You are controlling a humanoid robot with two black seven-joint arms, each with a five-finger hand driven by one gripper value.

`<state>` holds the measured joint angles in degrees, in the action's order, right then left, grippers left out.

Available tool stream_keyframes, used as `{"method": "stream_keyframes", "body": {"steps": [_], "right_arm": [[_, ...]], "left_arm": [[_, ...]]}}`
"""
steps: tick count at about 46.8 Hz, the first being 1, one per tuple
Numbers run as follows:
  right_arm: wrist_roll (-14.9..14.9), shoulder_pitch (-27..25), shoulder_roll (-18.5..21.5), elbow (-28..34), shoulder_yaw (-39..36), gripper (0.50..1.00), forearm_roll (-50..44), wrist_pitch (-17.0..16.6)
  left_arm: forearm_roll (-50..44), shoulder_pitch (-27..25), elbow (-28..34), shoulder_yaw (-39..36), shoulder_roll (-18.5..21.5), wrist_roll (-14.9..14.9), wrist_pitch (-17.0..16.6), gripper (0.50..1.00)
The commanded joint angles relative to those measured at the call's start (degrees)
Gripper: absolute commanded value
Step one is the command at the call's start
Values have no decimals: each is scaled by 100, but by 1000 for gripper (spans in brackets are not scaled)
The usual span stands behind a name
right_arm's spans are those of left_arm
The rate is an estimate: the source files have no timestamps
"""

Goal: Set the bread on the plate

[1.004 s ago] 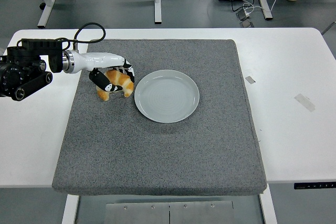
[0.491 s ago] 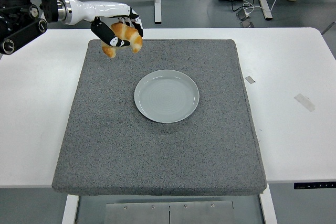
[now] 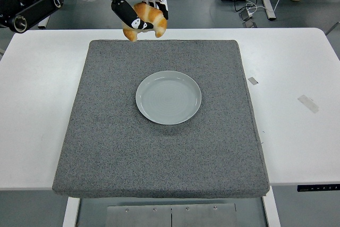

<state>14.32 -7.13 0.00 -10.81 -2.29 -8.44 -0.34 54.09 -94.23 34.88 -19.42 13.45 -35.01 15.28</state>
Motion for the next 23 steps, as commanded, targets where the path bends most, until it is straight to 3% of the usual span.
{"method": "stream_keyframes", "body": {"steps": [1, 12, 23], "right_arm": [[0, 1, 0, 0, 0, 1000, 0, -1], [0, 1, 0, 9, 0, 1000, 0, -1], [0, 1, 0, 9, 0, 1000, 0, -1]], "left_arm": [[-56, 1, -17, -10, -219, 1, -69, 500], [-30, 89, -87, -80, -799, 1, -254, 500], [-21, 405, -131, -264, -1107, 1, -438, 500]]}}
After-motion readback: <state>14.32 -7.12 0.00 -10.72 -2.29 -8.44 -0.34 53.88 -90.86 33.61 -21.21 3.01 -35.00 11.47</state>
